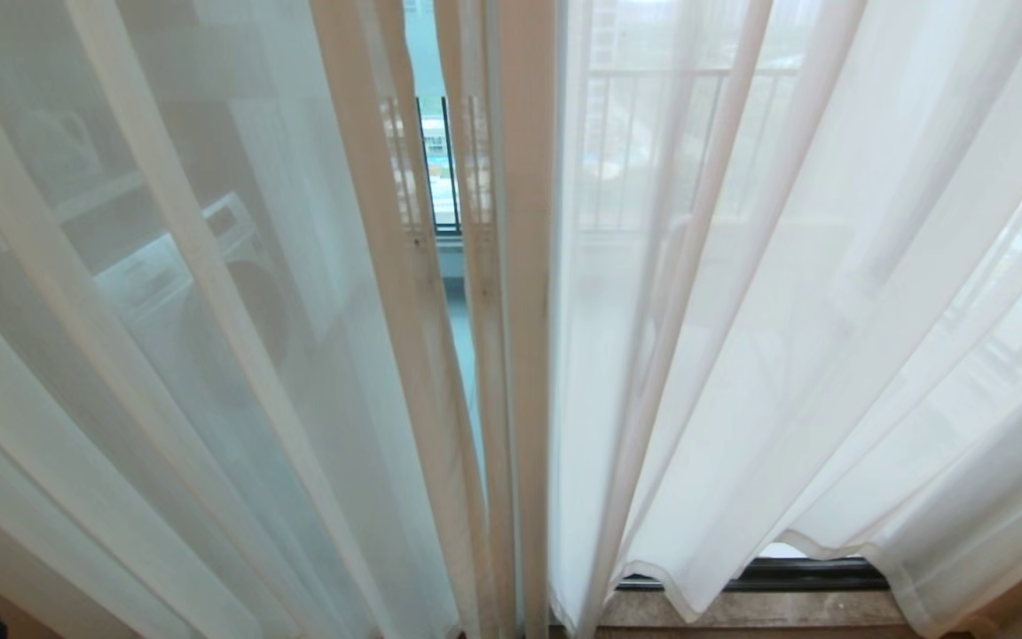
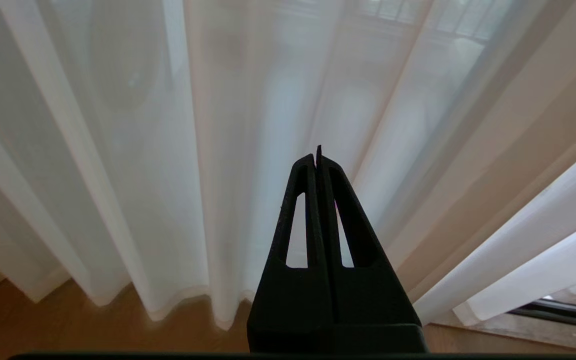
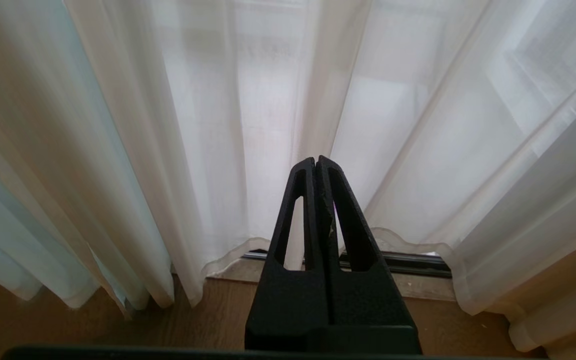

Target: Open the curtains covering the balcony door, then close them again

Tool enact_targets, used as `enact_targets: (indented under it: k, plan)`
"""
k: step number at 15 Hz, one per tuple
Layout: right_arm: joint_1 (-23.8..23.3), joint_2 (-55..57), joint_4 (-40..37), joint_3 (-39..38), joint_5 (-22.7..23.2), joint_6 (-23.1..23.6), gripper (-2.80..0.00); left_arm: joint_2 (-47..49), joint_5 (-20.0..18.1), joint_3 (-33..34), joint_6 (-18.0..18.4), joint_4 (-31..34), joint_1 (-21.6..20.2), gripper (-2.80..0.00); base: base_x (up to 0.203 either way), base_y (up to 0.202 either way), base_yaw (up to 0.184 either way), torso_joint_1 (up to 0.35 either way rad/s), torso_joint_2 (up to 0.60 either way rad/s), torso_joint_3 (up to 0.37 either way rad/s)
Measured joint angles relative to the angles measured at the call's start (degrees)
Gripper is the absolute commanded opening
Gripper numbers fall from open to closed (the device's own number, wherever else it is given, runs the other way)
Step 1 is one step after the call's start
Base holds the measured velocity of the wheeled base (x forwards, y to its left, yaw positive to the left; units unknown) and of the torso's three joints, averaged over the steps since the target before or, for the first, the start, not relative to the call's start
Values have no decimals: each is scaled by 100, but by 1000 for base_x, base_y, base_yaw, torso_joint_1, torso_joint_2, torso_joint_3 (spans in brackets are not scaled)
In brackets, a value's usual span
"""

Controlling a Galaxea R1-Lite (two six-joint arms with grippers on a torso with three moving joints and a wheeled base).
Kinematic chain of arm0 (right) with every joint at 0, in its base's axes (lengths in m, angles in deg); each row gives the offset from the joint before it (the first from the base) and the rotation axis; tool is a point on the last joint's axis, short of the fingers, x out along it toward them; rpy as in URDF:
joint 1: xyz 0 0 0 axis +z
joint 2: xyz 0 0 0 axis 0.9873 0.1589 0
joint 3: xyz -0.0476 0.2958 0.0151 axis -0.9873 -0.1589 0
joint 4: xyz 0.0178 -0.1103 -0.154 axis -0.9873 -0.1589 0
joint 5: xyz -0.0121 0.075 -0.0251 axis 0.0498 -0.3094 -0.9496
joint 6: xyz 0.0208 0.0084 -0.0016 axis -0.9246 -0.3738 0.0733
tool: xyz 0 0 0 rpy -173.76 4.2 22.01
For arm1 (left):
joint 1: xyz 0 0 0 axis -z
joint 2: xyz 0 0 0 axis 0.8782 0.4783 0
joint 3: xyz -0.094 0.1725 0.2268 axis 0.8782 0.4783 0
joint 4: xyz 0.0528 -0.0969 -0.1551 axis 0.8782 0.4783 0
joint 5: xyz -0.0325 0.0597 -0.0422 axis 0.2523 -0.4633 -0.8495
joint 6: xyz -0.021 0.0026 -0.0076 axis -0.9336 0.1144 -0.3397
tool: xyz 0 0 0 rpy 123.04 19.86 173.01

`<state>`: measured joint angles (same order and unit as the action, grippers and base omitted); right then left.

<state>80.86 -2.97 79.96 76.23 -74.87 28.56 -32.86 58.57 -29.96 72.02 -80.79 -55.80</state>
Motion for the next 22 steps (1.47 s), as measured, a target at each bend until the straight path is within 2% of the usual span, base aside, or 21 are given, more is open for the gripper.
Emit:
enact_targets:
  k: [3,7,8,12,22]
  plan:
    - [0,0,0,-2,-1,0,-280,-205,-89,95,144,214,-383,-280,0,0,0,0,0,0]
    - [0,0,2,-2,2,-2,-280,-1079,-622,65,165,795,-510,-280,0,0,0,0,0,0]
    - [0,0,0,-2,2,-5,-280,-1261,-655,63,268,847,-531,-280,0,0,0,0,0,0]
    - [0,0,0,-2,2,0,-280,-1562,-881,98,1137,1006,-553,-280,0,0,0,0,0,0]
    - [0,0,0,-2,-1,0,-280,-1613,-866,112,1068,1017,-555,-280,0,0,0,0,0,0]
